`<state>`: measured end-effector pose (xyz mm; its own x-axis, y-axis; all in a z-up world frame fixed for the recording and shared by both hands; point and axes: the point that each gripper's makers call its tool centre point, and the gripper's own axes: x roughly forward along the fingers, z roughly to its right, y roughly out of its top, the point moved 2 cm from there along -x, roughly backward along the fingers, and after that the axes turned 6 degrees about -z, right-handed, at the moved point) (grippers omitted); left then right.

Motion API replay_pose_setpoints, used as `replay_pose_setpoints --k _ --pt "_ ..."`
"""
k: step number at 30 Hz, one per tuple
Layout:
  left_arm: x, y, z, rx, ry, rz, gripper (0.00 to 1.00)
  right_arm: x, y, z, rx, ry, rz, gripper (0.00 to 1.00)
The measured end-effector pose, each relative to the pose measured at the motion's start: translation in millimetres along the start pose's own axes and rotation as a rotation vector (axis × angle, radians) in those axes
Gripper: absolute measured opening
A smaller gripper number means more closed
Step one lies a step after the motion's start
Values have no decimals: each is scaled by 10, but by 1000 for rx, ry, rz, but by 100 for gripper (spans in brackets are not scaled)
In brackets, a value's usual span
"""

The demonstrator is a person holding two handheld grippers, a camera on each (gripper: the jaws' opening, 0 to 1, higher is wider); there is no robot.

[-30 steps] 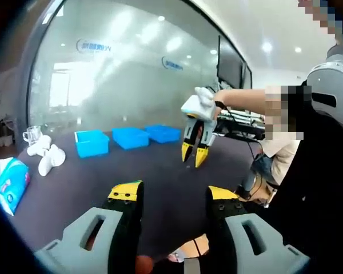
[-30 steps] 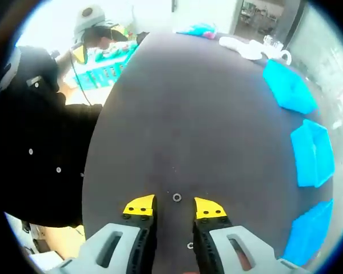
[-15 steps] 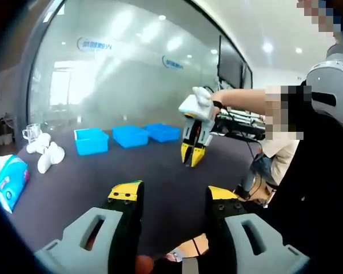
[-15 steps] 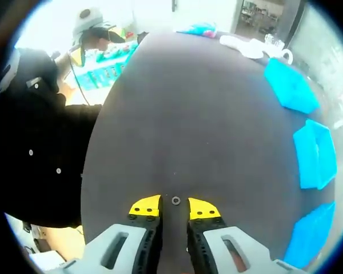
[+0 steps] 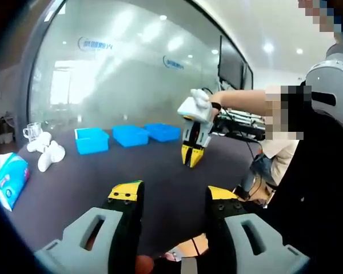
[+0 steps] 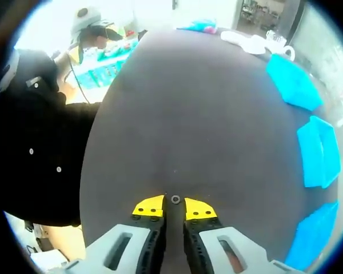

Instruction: Sort the screws, nuts, and washers into the corresponding bins

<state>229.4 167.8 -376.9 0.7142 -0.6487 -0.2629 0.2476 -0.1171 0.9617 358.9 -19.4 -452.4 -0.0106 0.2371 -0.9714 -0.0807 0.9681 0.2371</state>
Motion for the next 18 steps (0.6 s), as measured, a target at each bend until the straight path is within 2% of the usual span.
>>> replay_pose_setpoints --k 6,11,15,18 --pt "-7 1 1 2 5 1 40 8 2 -33 -2 10 -2 3" --pt "-23 13 11 5 11 5 39 -7 8 -69 -9 -1 -2 2" --pt "-39 29 9 4 17 11 39 -49 8 -122 -2 -1 21 2" --pt "-55 64 8 8 24 22 39 -119 23 -160 11 -11 64 2"
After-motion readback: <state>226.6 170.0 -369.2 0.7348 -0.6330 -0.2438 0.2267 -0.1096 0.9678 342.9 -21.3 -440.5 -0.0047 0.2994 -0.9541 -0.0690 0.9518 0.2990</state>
